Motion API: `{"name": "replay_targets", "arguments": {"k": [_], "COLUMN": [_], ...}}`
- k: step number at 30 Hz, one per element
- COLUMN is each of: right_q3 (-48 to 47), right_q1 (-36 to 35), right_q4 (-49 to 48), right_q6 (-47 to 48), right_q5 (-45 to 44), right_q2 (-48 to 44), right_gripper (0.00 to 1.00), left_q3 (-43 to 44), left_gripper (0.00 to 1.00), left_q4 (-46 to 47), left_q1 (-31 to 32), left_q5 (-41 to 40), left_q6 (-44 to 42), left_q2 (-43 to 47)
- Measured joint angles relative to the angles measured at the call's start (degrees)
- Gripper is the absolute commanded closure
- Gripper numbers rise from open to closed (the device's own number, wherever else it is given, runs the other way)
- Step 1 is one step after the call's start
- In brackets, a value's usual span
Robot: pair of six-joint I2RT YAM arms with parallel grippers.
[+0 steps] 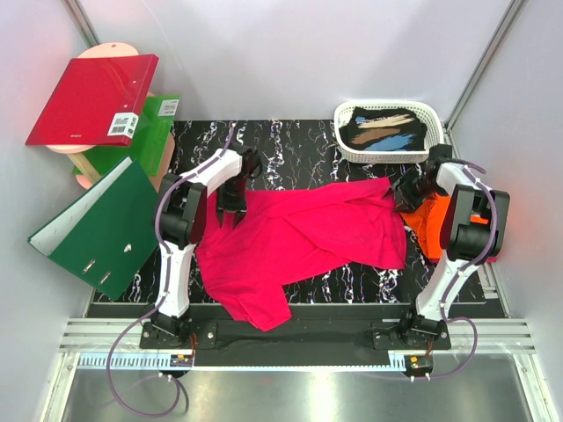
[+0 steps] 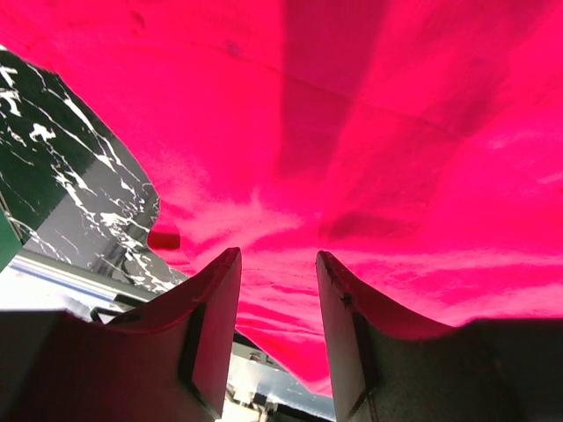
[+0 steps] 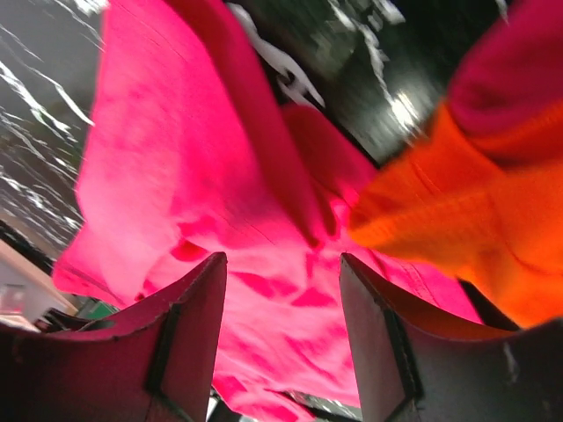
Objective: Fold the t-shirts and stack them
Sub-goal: Fold the flattened tshirt in 1/3 of the way
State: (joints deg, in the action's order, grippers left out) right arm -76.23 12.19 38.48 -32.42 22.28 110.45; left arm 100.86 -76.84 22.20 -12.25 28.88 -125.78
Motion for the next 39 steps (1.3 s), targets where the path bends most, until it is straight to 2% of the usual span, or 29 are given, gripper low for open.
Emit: {"name": "replay_targets", "arguments": {"k": [2,3,5,6,7,16,27,33,36,38,39], "right_q3": [-1.0,-1.6,-2.6,-3.1,-3.3,-3.5,-7.9,-5.3,-2.9,-2.3,-2.2], "right_q1": [-0.1,-0.1,-0.1,-0.1,-0.1,-0.1,-0.1,-0.1,-0.1,-0.1,-0.1], "right_q4": [-1.0,-1.6,-2.8,-3.2,-3.6,-3.9,2.0,9.6,13.9,16.3,17.4], "right_q6": [-0.6,-0.9,-1.1,-1.6,-1.9,-1.5,1.5,4.9,6.7,7.5,8.1], "right_q5": [0.3,0.3,0.5,0.7,0.8,0.7,1.5,1.4,0.9,0.5,0.2], "right_q2": [1.0,1.6,3.1,3.8,4.3,4.2,-9.7,-5.4,0.2,2.7,3.7], "right_gripper": [0.47,0.76,0.86,0.98,1.00,1.00,1.00,1.00,0.87,0.74,0.68], "left_q3": [-0.4,-0.5,-0.6,-0.6,-0.7,-0.9,-0.4,0.8,1.2,1.5,1.6], "left_gripper": [0.55,0.55,0.55,0.56,0.56,0.56,0.56,0.56,0.56,0.54,0.42], "left_q4": [-0.1,-0.1,0.0,0.0,-0.1,0.0,0.0,0.0,0.0,0.0,0.0], "left_q1": [0.0,0.0,0.0,0.0,0.0,0.0,0.2,0.6,0.7,0.7,0.7], "left_q5": [0.0,0.0,0.0,0.0,0.0,0.0,0.0,0.0,0.0,0.0,0.0], "left_q6": [-0.1,-0.1,-0.2,-0.2,-0.2,-0.3,-0.3,-0.3,-0.3,-0.3,-0.3], "left_q2": [0.0,0.0,0.1,0.2,0.2,0.5,0.5,0.5,0.5,0.5,0.5]}}
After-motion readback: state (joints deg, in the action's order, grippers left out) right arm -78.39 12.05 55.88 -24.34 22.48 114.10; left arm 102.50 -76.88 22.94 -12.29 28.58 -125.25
